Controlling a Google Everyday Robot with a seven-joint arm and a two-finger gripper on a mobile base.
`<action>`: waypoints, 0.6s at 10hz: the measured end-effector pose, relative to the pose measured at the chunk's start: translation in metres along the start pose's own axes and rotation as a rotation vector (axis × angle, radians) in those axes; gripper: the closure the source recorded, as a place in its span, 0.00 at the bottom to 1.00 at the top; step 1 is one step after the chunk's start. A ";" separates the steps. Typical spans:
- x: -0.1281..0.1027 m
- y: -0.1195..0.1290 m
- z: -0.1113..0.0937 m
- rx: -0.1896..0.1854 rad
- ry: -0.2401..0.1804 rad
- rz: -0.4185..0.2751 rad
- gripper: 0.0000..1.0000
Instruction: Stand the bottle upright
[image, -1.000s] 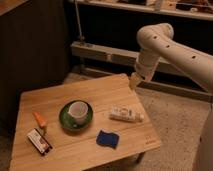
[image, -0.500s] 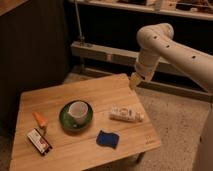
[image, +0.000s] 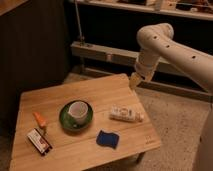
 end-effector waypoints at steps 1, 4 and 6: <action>0.000 0.000 0.000 0.000 0.000 0.000 0.35; 0.000 0.000 -0.002 0.002 -0.004 -0.019 0.35; 0.005 -0.008 -0.016 -0.023 -0.056 -0.086 0.35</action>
